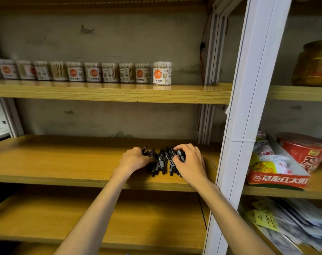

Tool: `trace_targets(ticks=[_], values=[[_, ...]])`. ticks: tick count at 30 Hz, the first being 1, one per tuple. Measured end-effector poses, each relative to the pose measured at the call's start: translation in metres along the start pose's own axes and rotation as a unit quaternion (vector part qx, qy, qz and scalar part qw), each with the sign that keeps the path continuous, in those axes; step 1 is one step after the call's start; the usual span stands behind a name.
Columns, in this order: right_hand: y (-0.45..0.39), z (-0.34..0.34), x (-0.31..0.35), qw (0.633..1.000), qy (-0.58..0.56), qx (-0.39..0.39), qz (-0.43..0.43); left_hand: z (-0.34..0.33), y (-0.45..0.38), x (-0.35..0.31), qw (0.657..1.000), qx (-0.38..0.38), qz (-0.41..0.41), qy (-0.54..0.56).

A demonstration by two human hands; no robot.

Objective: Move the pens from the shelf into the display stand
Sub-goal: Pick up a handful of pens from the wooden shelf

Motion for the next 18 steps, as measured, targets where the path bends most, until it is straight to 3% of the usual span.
trace_targets(ticks=[10,18], values=[[-0.001,0.003,0.006,1.000,0.006,0.004,0.001,0.005,-0.001,-0.005,0.994,-0.066,0.014,-0.086],[-0.003,0.004,0.009,1.000,0.007,0.006,0.004,0.008,0.000,-0.010,0.990,-0.071,-0.011,-0.121]])
Point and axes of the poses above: each hand's wrist, its own y-axis away from the middle knuckle, its own z-axis out of the back of the hand, x = y × z, the point moved 7 cm from there along -y, towards the middle knuckle, and after that the axes turned 4 degrees about -x, right-handed, at the moved point
